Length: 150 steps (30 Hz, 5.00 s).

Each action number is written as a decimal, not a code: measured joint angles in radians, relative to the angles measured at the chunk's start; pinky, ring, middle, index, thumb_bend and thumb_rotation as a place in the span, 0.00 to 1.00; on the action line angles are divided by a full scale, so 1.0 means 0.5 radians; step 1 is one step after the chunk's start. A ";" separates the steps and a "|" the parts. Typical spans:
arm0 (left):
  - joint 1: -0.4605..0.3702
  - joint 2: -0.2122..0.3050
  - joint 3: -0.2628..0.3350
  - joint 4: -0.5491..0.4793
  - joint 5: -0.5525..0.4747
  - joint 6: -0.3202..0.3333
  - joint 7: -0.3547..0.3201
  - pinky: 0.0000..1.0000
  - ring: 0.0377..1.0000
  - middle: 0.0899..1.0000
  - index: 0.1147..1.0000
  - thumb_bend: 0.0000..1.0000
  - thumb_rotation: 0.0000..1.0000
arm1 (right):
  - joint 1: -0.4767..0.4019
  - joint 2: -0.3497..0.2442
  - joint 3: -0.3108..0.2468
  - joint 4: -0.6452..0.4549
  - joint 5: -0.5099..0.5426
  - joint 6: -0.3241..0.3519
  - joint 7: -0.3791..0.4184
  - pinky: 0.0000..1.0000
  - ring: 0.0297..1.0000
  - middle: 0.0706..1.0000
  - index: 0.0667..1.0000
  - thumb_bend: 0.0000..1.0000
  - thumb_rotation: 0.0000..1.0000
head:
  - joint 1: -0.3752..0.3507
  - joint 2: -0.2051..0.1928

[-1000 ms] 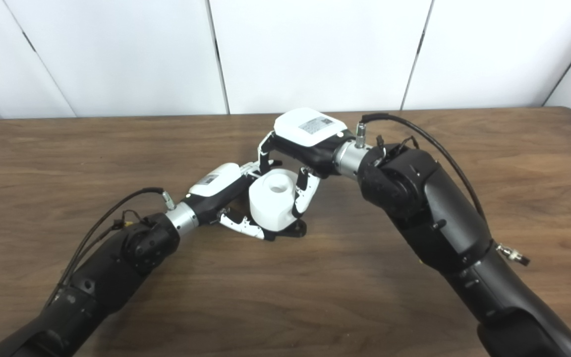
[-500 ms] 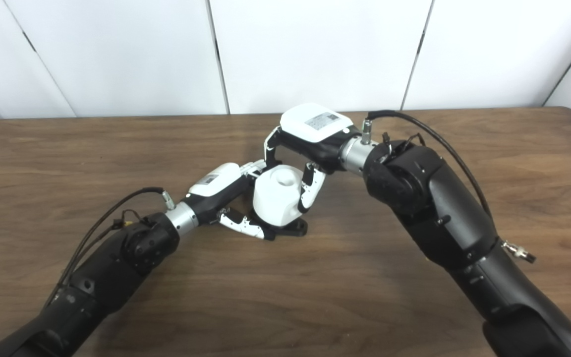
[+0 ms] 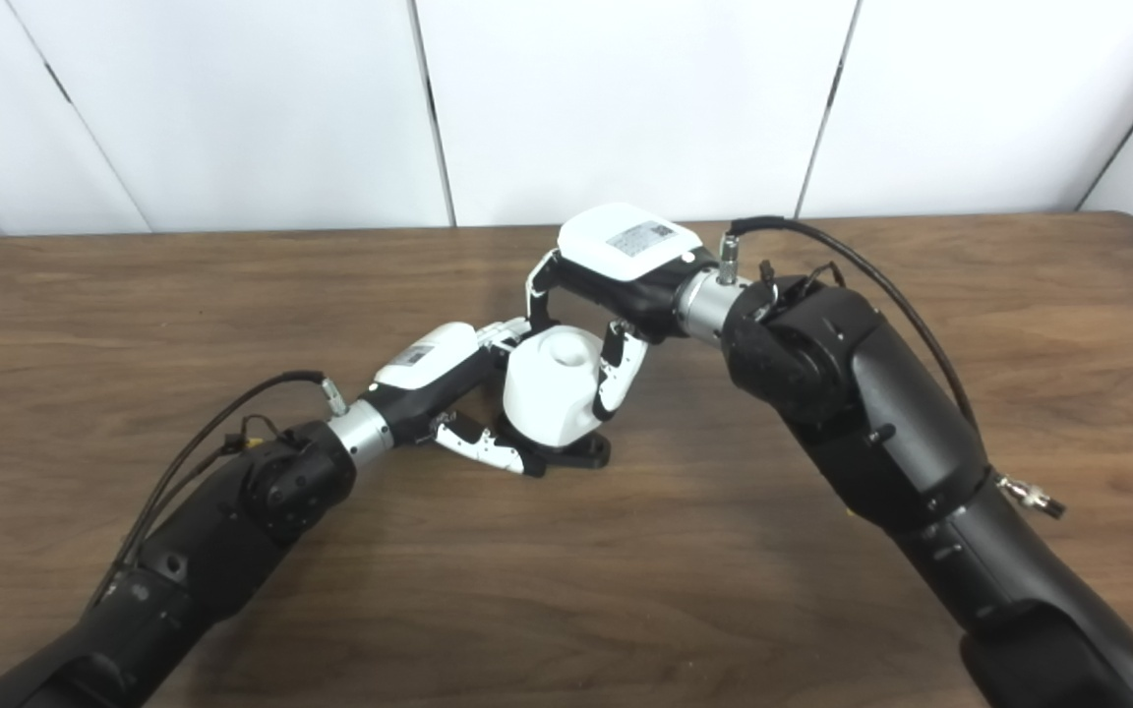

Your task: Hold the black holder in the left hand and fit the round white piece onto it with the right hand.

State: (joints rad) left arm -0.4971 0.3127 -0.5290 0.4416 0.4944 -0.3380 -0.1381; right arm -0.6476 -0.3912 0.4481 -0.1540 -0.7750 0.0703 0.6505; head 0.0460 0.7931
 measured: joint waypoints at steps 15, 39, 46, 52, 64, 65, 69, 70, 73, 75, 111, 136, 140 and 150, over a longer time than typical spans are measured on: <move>0.000 0.000 0.000 0.000 0.001 0.000 0.001 0.96 0.98 0.97 0.41 0.52 0.08 | 0.006 0.019 0.010 -0.012 0.036 0.000 0.007 0.85 0.79 0.73 0.44 0.52 0.14 | -0.006 -0.003; -0.001 0.001 0.000 -0.001 0.005 0.000 0.001 0.95 0.97 0.97 0.41 0.52 0.08 | -0.021 0.033 0.078 -0.019 0.033 -0.006 0.039 0.87 0.80 0.74 0.44 0.52 0.14 | -0.006 -0.006; -0.001 0.001 -0.001 -0.002 0.006 0.000 0.001 0.95 0.97 0.97 0.41 0.52 0.08 | -0.021 0.031 0.061 -0.019 0.032 -0.005 0.039 0.87 0.79 0.73 0.44 0.52 0.14 | -0.009 -0.009; -0.003 0.001 -0.005 -0.002 0.006 0.000 0.001 0.95 0.97 0.96 0.41 0.52 0.08 | -0.020 0.024 0.052 -0.019 0.026 -0.005 0.038 0.86 0.79 0.72 0.44 0.52 0.14 | -0.009 -0.009; -0.002 0.001 -0.005 -0.005 0.005 0.001 0.000 0.96 0.97 0.97 0.41 0.52 0.07 | -0.020 0.003 0.036 -0.019 0.023 -0.013 0.031 0.85 0.78 0.72 0.44 0.52 0.14 | -0.009 -0.003; -0.002 0.001 -0.005 -0.005 0.005 0.001 -0.001 0.96 0.97 0.96 0.41 0.52 0.07 | -0.020 0.003 0.036 -0.019 0.023 -0.014 0.031 0.85 0.78 0.71 0.44 0.52 0.14 | -0.009 -0.003; -0.002 0.001 -0.005 -0.006 0.005 0.001 -0.001 0.95 0.97 0.97 0.41 0.52 0.08 | -0.020 0.003 0.036 -0.019 0.025 -0.014 0.031 0.85 0.78 0.71 0.44 0.52 0.15 | -0.009 -0.003; -0.003 0.001 -0.005 -0.006 0.005 0.001 -0.001 0.95 0.97 0.97 0.41 0.52 0.08 | -0.019 0.003 0.036 -0.019 0.027 -0.013 0.032 0.85 0.78 0.71 0.44 0.52 0.15 | -0.009 -0.003; -0.002 0.001 -0.008 -0.011 0.006 0.008 -0.001 0.96 0.97 0.97 0.41 0.52 0.08 | -0.019 0.003 0.035 -0.019 0.030 -0.006 0.034 0.85 0.78 0.72 0.45 0.52 0.15 | -0.009 0.000; -0.002 0.002 -0.008 -0.015 0.006 0.014 -0.003 0.96 0.97 0.97 0.41 0.52 0.08 | -0.019 0.003 0.035 -0.019 0.030 -0.004 0.036 0.85 0.78 0.72 0.45 0.52 0.15 | -0.012 0.003; -0.001 0.009 -0.009 -0.024 0.003 0.019 -0.010 0.95 0.97 0.96 0.41 0.52 0.08 | 0.006 -0.019 0.004 -0.024 0.072 0.077 0.179 0.85 0.77 0.75 0.82 0.90 0.25 | -0.015 0.003; -0.003 0.007 -0.010 -0.023 0.003 0.019 -0.010 0.95 0.96 0.96 0.41 0.52 0.07 | 0.003 0.007 -0.103 -0.023 0.129 0.068 0.079 0.79 0.76 0.75 0.82 0.86 0.26 | -0.015 -0.012; -0.004 0.005 -0.010 -0.019 0.003 0.018 -0.010 0.95 0.96 0.96 0.41 0.52 0.07 | -0.012 0.007 -0.121 -0.023 0.131 0.068 0.077 0.78 0.76 0.74 0.81 0.87 0.26 | -0.018 -0.012; -0.007 0.004 -0.010 -0.014 0.003 0.015 -0.008 0.96 0.96 0.96 0.41 0.52 0.07 | -0.018 0.003 -0.124 -0.025 0.155 0.066 0.083 0.78 0.77 0.75 0.82 0.91 0.25 | -0.021 -0.025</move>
State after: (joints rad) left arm -0.5004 0.3146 -0.5341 0.4344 0.4958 -0.3304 -0.1421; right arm -0.6565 -0.3898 0.3863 -0.1662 -0.6976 0.1033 0.6920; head 0.0353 0.7808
